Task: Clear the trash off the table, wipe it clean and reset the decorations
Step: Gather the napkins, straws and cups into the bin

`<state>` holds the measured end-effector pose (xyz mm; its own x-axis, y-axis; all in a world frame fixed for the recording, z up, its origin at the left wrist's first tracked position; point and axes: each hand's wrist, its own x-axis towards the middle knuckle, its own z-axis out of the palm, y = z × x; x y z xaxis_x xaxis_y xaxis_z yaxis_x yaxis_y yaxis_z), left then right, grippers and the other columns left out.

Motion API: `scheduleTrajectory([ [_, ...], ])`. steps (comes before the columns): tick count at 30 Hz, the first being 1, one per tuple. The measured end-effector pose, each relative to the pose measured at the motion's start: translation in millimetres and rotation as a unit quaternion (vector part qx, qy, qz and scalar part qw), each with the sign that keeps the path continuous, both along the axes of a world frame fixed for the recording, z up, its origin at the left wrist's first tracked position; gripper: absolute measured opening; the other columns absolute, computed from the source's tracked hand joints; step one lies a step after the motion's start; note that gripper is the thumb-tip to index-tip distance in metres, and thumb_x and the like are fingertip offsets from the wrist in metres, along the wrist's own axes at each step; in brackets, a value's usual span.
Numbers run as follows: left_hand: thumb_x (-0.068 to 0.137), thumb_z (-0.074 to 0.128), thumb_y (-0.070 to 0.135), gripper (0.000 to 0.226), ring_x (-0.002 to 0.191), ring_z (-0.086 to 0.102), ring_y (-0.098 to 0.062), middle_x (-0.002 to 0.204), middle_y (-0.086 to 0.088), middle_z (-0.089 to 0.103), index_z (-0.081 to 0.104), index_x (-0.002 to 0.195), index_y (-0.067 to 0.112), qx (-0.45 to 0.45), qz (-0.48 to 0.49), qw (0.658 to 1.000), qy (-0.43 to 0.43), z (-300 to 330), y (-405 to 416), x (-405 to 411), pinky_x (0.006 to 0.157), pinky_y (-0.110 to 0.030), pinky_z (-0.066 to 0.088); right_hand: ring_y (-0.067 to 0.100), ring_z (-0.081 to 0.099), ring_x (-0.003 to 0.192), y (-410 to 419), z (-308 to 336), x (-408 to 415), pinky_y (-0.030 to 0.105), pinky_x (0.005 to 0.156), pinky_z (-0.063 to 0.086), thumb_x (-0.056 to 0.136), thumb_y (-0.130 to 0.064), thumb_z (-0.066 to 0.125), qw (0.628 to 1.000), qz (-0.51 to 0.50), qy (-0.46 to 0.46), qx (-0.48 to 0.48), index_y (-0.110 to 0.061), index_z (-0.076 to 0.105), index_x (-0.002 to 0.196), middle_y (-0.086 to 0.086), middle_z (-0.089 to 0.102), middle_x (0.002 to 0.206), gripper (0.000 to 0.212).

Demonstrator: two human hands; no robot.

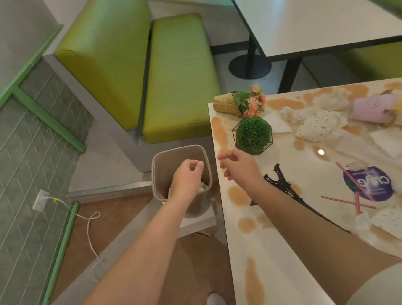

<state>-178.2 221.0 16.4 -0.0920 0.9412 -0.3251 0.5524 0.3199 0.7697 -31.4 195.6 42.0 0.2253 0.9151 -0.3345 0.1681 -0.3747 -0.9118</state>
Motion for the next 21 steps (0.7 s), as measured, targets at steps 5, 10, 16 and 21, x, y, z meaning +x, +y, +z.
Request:
scheduleTrajectory([
  [5, 0.096, 0.05, 0.044, 0.017, 0.094, 0.063, -0.017, 0.1, 0.006, 0.068, 0.059, 0.099, 0.03, 0.027, -0.049, 0.998, -0.002, 22.6, -29.8, 59.8, 0.085, -0.039, 0.052, 0.014, 0.055, 0.064, -40.7, 13.7, 56.8, 0.024, 0.059, 0.043, 0.089, -0.007, 0.054, 0.999, -0.022, -0.031, 0.016, -0.015, 0.069, 0.098, 0.003, 0.067, 0.087, 0.019],
  [10, 0.094, 0.05, 0.044, 0.017, 0.093, 0.063, -0.018, 0.103, 0.005, 0.067, 0.061, 0.1, 0.032, 0.002, -0.123, 0.992, -0.014, 29.4, -71.0, 129.5, 0.081, -0.036, 0.051, 0.015, 0.057, 0.072, -85.0, 9.6, 127.5, 0.032, 0.072, 0.049, 0.086, -0.007, 0.055, 0.997, -0.052, -0.062, 0.007, -0.025, 0.068, 0.086, 0.003, 0.069, 0.094, 0.022],
  [16, 0.095, 0.054, 0.04, 0.014, 0.095, 0.062, -0.015, 0.101, 0.007, 0.065, 0.061, 0.1, 0.03, -0.019, -0.172, 0.985, -0.013, 21.2, -114.1, 198.4, 0.082, -0.033, 0.049, 0.014, 0.058, 0.086, -132.3, -7.8, 199.6, 0.032, 0.077, 0.047, 0.088, -0.01, 0.055, 0.991, -0.058, -0.118, -0.027, -0.029, 0.066, 0.087, -0.002, 0.068, 0.1, 0.022],
  [21, 0.095, 0.057, 0.037, 0.011, 0.098, 0.059, -0.015, 0.102, 0.005, 0.061, 0.06, 0.102, 0.029, -0.044, -0.211, 0.977, -0.01, 4.3, -142.0, 250.3, 0.084, -0.031, 0.047, 0.012, 0.058, 0.089, -170.3, -23.4, 257.9, 0.027, 0.069, 0.044, 0.091, -0.015, 0.056, 0.971, -0.044, -0.231, -0.045, -0.026, 0.069, 0.097, -0.005, 0.064, 0.097, 0.018],
])
